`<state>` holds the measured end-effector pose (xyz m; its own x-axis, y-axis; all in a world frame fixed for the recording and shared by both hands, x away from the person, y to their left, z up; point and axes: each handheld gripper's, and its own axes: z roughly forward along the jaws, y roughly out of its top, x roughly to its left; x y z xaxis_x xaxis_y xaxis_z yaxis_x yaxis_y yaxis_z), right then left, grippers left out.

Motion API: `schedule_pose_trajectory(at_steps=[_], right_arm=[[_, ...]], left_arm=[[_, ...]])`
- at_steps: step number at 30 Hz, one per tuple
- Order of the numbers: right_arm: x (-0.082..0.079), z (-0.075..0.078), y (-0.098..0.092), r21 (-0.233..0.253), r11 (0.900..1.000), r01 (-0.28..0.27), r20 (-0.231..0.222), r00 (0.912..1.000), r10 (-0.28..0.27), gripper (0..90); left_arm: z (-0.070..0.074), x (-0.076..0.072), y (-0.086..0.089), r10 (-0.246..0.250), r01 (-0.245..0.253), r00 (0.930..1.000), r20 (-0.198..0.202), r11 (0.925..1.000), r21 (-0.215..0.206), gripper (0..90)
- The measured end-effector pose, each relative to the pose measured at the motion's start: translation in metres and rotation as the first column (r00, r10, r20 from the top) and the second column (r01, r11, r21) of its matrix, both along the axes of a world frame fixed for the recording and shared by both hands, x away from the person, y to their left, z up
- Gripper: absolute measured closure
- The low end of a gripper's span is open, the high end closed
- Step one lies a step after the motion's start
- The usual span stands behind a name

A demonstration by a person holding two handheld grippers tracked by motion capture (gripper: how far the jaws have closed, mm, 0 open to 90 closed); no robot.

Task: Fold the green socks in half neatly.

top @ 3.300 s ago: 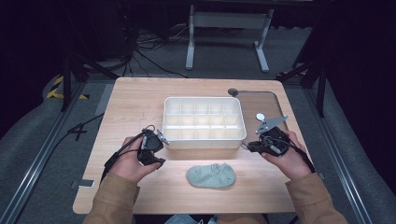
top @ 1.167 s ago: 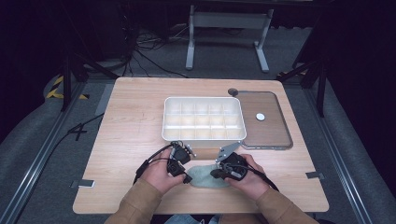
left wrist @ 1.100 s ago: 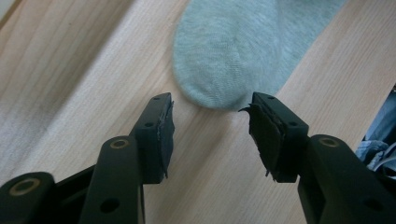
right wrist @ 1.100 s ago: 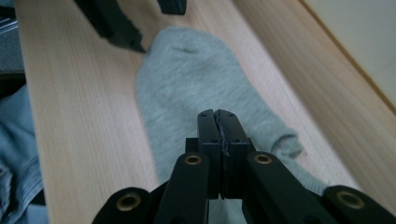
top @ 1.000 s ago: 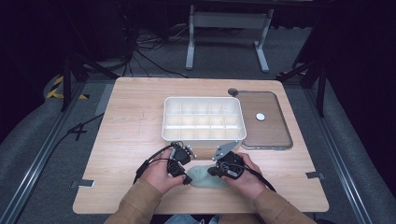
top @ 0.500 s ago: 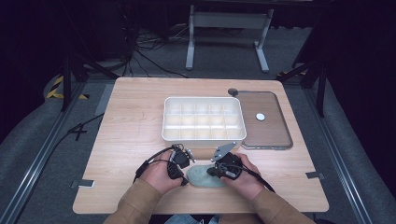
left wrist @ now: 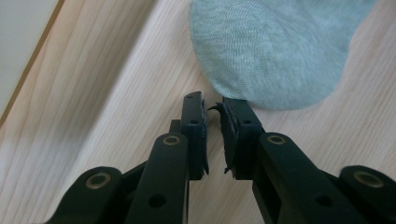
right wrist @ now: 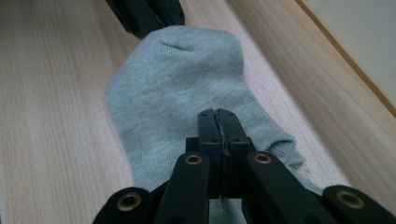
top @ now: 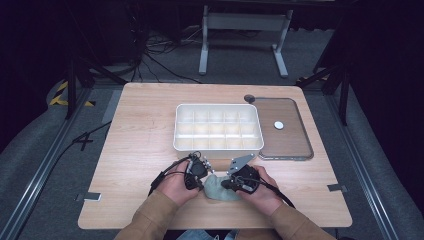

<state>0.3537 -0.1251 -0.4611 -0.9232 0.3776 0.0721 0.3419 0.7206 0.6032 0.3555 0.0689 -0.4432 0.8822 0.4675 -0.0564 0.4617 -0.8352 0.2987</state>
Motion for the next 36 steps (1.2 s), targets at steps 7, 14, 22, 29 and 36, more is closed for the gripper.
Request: schedule_pose_trajectory(at_steps=[7,14,22,29,36], right_arm=[[-0.004,-0.002,0.005,0.038,0.999,0.005,-0.016,0.9999,-0.004,90.0],[-0.010,0.012,-0.005,0.024,1.000,0.014,0.021,0.9997,-0.014,90.0],[-0.009,0.013,-0.041,-0.073,0.997,0.029,-0.044,0.9985,-0.032,90.0],[-0.019,0.005,-0.029,-0.044,0.997,0.066,-0.052,0.9963,-0.069,90.0],[-0.027,0.001,-0.020,0.008,0.993,0.116,-0.055,0.9918,-0.116,90.0]], left_arm=[[0.008,-0.004,-0.012,-0.048,0.052,0.9979,0.044,0.9948,-0.088,77.7],[0.012,-0.006,-0.011,-0.057,0.061,0.9976,0.039,0.9936,-0.095,73.7],[0.015,-0.006,-0.013,-0.073,0.075,0.9971,0.017,0.9919,-0.103,72.8],[0.020,-0.010,-0.021,-0.091,0.096,0.9950,0.041,0.9841,-0.149,73.1],[0.016,-0.013,-0.033,-0.125,0.131,0.9908,0.052,0.9828,-0.130,71.6]])
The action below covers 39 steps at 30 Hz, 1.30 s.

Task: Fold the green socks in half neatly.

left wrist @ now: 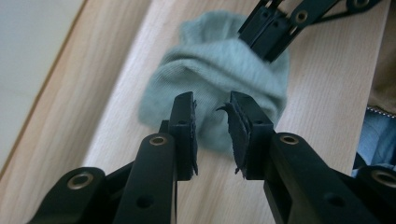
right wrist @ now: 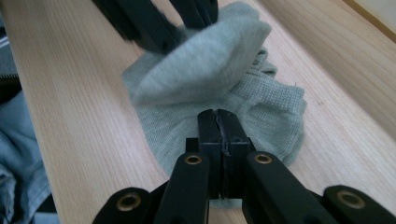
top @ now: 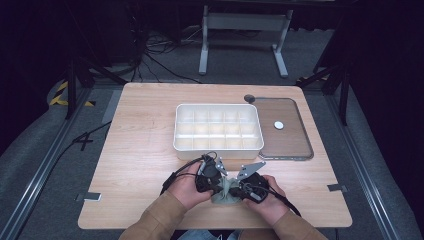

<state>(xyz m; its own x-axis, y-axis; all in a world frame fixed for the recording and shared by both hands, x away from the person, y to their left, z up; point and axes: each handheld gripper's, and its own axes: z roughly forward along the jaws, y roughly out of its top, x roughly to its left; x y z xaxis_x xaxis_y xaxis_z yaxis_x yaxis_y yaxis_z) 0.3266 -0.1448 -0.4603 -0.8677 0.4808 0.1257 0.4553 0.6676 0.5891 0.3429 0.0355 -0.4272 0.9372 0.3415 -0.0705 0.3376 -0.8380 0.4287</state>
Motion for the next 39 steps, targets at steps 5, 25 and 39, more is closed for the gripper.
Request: schedule_pose_trajectory(at_steps=[5,25,39], right_arm=[[-0.001,0.012,-0.014,0.033,0.999,0.000,-0.008,1.0000,0.000,89.3],[-0.007,0.000,-0.018,-0.020,1.000,-0.020,-0.014,0.9997,0.020,89.8],[-0.007,0.000,-0.017,-0.019,1.000,-0.024,-0.019,0.9995,0.024,89.5]], left_arm=[[-0.003,0.000,-0.003,-0.003,0.003,1.0000,-0.001,0.9999,0.014,70.9],[-0.011,-0.011,-0.023,-0.049,0.049,0.9976,-0.049,0.9987,0.011,61.9],[-0.015,-0.007,-0.022,0.035,-0.042,0.9932,-0.111,0.9969,-0.067,80.6]])
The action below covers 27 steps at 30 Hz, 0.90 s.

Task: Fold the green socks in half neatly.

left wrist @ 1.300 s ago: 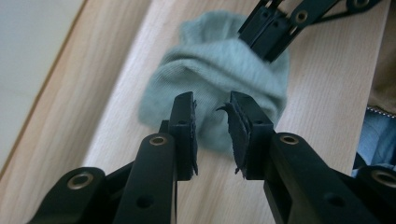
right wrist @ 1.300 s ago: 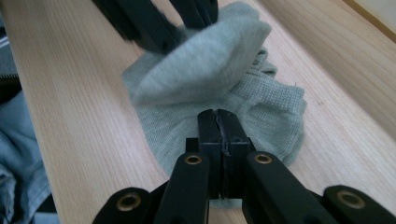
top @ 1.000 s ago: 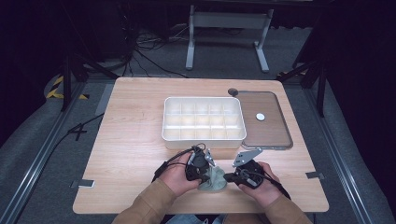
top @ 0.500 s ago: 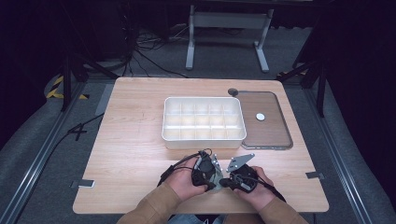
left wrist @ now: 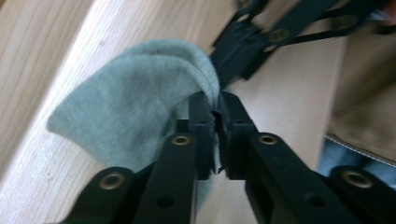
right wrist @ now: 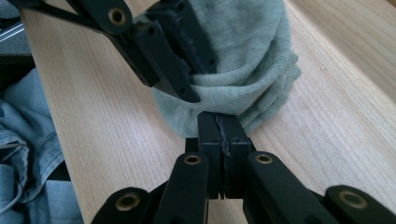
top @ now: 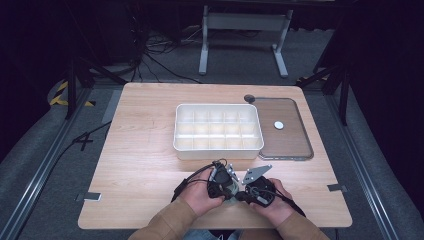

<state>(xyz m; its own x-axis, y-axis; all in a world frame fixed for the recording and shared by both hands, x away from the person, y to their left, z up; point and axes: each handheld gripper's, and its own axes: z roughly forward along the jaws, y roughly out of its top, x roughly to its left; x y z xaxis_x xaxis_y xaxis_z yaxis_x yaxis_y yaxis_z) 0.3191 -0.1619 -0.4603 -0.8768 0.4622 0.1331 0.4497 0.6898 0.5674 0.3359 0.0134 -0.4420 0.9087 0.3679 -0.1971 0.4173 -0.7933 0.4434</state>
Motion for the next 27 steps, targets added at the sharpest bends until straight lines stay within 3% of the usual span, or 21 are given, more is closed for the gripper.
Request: schedule_pose_trajectory(at_steps=[5,9,11,15,19,23,27], right_arm=[[0.000,0.004,-0.003,0.002,1.000,0.004,0.007,1.0000,-0.004,89.1],[0.001,0.011,-0.006,0.017,1.000,0.012,0.020,0.9997,-0.013,88.7],[0.003,0.013,-0.007,0.023,1.000,0.008,0.026,0.9996,-0.009,88.1],[0.003,0.020,-0.004,0.035,0.999,0.003,0.045,0.9990,-0.005,88.6],[0.003,0.030,0.002,0.067,0.998,-0.012,0.082,0.9966,0.007,89.4],[0.004,0.032,0.014,0.101,0.995,-0.026,0.100,0.9949,0.015,89.4],[0.005,0.025,0.026,0.083,0.995,-0.047,0.093,0.9949,0.040,89.0]], left_arm=[[0.008,-0.002,0.005,0.019,-0.019,0.9998,0.006,0.9998,-0.010,68.1],[0.018,-0.003,0.014,0.021,-0.021,0.9998,0.006,0.9992,-0.034,65.4],[0.021,-0.003,0.018,0.033,-0.033,0.9994,0.006,0.9988,-0.036,65.7],[0.028,-0.002,0.030,0.057,-0.055,0.9974,0.044,0.9974,-0.045,67.7],[0.034,0.001,0.042,0.091,-0.088,0.9907,0.101,0.9955,-0.036,74.7],[0.034,0.004,0.051,0.130,-0.121,0.9815,0.141,0.9905,-0.064,80.3],[0.035,0.005,0.047,0.111,-0.093,0.9763,0.186,0.9904,-0.103,82.0]])
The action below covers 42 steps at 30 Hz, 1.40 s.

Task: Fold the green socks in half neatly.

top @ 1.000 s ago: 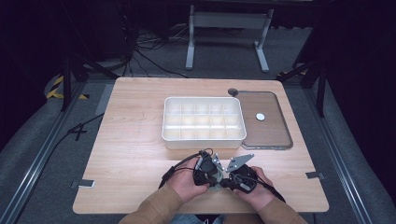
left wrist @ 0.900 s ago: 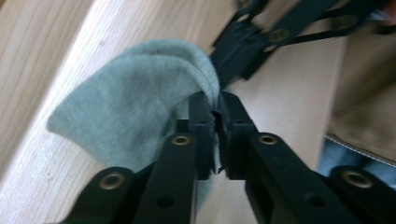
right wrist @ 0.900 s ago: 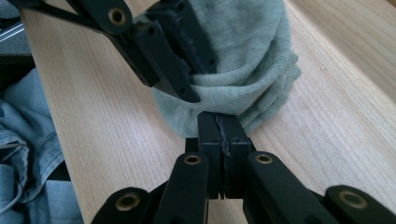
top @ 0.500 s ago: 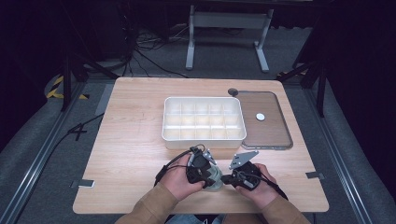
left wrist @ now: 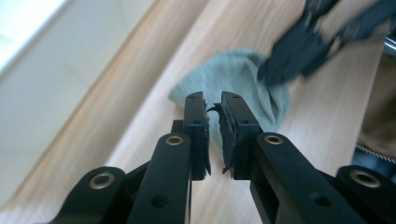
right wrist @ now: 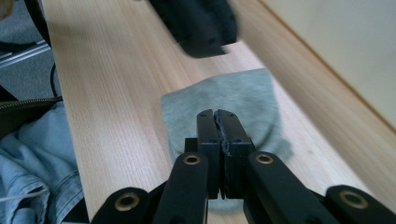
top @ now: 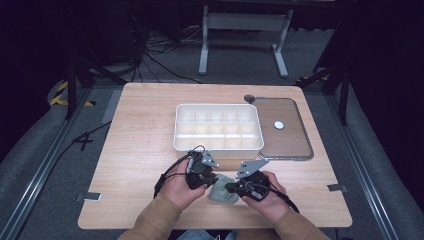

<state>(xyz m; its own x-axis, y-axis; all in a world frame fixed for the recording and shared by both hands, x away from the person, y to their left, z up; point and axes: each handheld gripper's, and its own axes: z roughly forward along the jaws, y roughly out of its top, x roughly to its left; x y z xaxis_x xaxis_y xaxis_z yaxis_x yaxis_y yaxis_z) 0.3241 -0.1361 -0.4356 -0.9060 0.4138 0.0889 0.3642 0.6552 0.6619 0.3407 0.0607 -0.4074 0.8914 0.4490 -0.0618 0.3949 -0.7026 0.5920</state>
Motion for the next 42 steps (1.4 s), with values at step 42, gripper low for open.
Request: schedule_pose_trajectory(at_steps=[42], right_arm=[[0.015,-0.017,-0.011,-0.091,0.996,0.011,-0.022,0.9997,-0.013,89.4]], left_arm=[[-0.036,0.007,-0.017,-0.118,0.121,0.9925,-0.032,0.9796,0.160,79.4]])
